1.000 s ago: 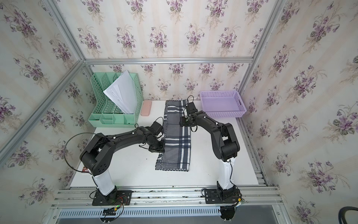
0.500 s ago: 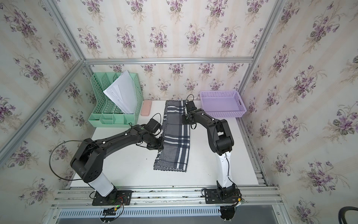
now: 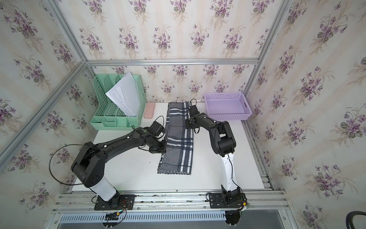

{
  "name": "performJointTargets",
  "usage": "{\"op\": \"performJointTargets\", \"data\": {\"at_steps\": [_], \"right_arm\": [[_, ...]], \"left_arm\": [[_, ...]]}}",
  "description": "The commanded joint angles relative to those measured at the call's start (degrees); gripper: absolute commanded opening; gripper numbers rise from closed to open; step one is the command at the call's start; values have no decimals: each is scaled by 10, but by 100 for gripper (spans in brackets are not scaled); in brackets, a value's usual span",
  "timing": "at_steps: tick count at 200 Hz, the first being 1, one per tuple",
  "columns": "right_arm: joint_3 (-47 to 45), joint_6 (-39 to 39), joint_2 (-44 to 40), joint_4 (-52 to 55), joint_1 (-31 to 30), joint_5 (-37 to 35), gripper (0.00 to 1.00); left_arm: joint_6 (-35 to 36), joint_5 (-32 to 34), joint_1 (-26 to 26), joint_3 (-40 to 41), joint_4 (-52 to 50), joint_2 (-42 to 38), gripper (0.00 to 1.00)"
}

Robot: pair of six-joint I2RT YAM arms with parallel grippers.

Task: Roll up the pillowcase
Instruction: Adjust the pillowcase at the center of the board.

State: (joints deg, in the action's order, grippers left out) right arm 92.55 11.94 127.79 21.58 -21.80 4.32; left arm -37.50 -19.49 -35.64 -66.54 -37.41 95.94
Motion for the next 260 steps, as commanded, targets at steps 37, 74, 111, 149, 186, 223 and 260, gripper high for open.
{"op": "performJointTargets", "data": {"at_steps": [37, 74, 111, 149, 186, 223, 260], "right_arm": [[-6, -3, 21, 36, 0, -41, 0], [-4, -1, 23, 35, 1, -44, 0], [-3, -1, 23, 36, 1, -47, 7], [-7, -5, 18, 36, 0, -44, 21], [-36, -24, -35, 21, -3, -20, 40], [-104, -35, -135, -14, -8, 52, 51], [-164, 0, -208, -27, -7, 58, 54]], "left_arm": [[-5, 32, 1, -8, -53, -32, 0], [-9, 14, 2, 23, -29, -21, 0], [-17, -3, 1, 68, 15, 3, 5], [-19, 27, 3, 72, 9, 12, 44], [3, 73, 3, 16, -40, -16, 61], [66, 75, 18, -97, -50, -12, 66], [125, 31, 45, -229, -43, 112, 66]]}}
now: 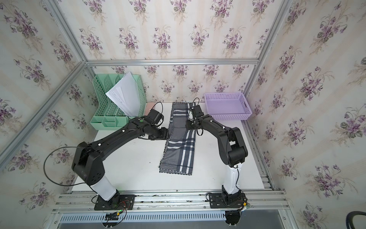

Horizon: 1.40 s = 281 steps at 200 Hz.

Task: Roll up the pillowcase
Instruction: Adjust the pillowcase at the center of the board.

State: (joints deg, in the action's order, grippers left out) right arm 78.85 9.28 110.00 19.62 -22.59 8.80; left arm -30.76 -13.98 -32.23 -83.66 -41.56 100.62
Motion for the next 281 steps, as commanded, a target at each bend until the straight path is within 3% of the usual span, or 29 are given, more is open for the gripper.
{"op": "performJointTargets", "data": {"at_steps": [1, 28, 70, 116, 133, 147, 177, 214, 240, 263, 281], "right_arm": [[-28, 29, -32, -7, 1, 12, 54], [-73, 67, -72, -13, 1, 6, 53], [-145, 96, -123, -53, 4, -8, 53], [-157, 98, -116, -65, 3, -3, 52], [-149, 94, -106, -61, 4, -7, 52], [-145, 93, -99, -58, 3, -10, 51], [-141, 93, -82, -58, 3, -13, 51], [-142, 92, -66, -61, 4, -18, 52], [-128, 82, -36, -58, 3, -14, 51], [-116, 75, -7, -55, 3, -22, 45], [-113, 69, 8, -60, 1, -21, 33]], "left_arm": [[59, -26, 11, -62, -1, 69, 66], [84, -48, 18, -177, -38, 187, 66], [85, -32, 31, -302, -79, 302, 61], [84, -28, 37, -343, -93, 365, 60], [85, -37, 38, -343, -83, 373, 48], [83, -49, 38, -338, -71, 375, 46], [78, -61, 39, -338, -62, 383, 28], [72, -60, 41, -335, -65, 371, 15], [66, -53, 42, -336, -64, 349, 11], [61, -41, 44, -329, -57, 335, 6], [57, -38, 47, -328, -61, 334, 0]]}}
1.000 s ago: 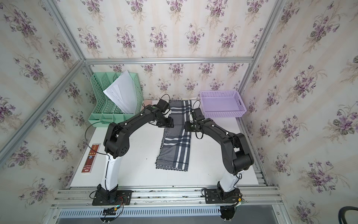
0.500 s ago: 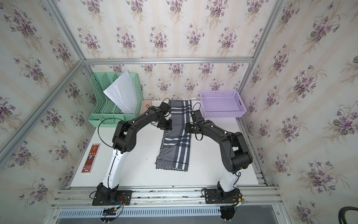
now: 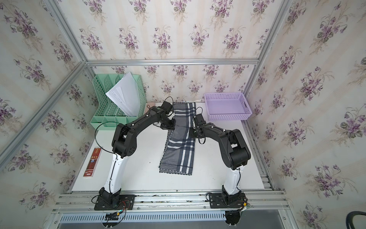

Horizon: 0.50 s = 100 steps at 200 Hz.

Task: Roll up the pillowcase
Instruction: Adjust the pillowcase at the center of the board.

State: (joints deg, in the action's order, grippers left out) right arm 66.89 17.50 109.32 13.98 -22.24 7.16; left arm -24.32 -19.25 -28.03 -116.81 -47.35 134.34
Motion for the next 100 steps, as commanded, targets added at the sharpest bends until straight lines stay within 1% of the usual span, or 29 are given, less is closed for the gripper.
{"op": "performJointTargets", "data": {"at_steps": [1, 14, 37, 59, 78, 81, 85, 87, 91, 95, 100], "right_arm": [[8, -14, 16, -4, -3, -5, 32], [14, -18, 24, -2, -4, -6, 21], [28, -16, 41, 13, -5, -27, 9], [36, -11, 59, 28, -5, -44, 5], [34, -5, 66, 32, -5, -55, 4], [34, -5, 67, 34, -5, -56, 4], [35, -4, 68, 36, -5, -57, 4], [35, -4, 68, 37, -5, -57, 5], [36, -3, 67, 39, -5, -58, 6], [36, -3, 66, 39, -5, -59, 10], [35, -3, 64, 39, -6, -60, 16]], "left_arm": [[-8, 14, 6, 4, -3, -3, 0], [-9, 20, 7, 9, -3, -5, 0], [-21, 30, 18, 23, -2, -6, 0], [-32, 40, 28, 47, 14, -12, 0], [-32, 54, 31, 42, 5, 0, 2], [-30, 55, 31, 41, 5, 2, 4], [-27, 55, 32, 39, 4, 5, 9], [-26, 54, 31, 38, 4, 6, 12], [-24, 53, 32, 37, 3, 9, 22], [-21, 52, 31, 36, 3, 11, 29], [-19, 52, 31, 35, 2, 13, 33]]}}
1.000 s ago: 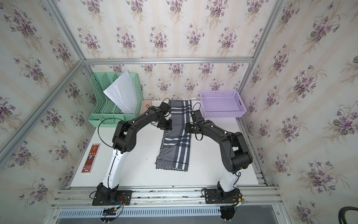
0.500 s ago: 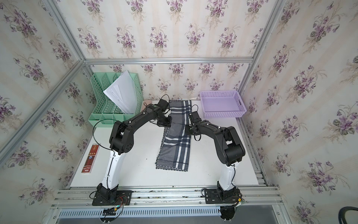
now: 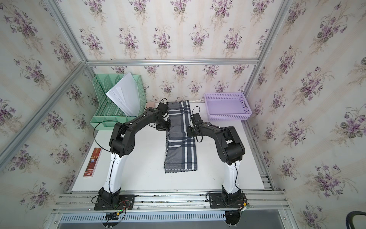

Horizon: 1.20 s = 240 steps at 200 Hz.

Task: Roll up the pillowcase
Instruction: Adjust the pillowcase at the center of the board.

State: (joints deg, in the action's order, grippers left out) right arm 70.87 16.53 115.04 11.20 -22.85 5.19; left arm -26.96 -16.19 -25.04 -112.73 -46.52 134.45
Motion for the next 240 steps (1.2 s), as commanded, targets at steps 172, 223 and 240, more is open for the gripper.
{"op": "performJointTargets", "data": {"at_steps": [172, 223, 240], "right_arm": [[-278, 48, -397, 93, -209, 12, 42], [-385, 124, -402, 37, -239, 62, 23], [-377, 125, -360, 55, -244, 42, 16]], "left_arm": [[-47, -80, -52, 420, 229, -366, 47], [-59, -99, -107, 535, 284, -381, 45], [-67, -82, -107, 535, 297, -370, 43]]}}
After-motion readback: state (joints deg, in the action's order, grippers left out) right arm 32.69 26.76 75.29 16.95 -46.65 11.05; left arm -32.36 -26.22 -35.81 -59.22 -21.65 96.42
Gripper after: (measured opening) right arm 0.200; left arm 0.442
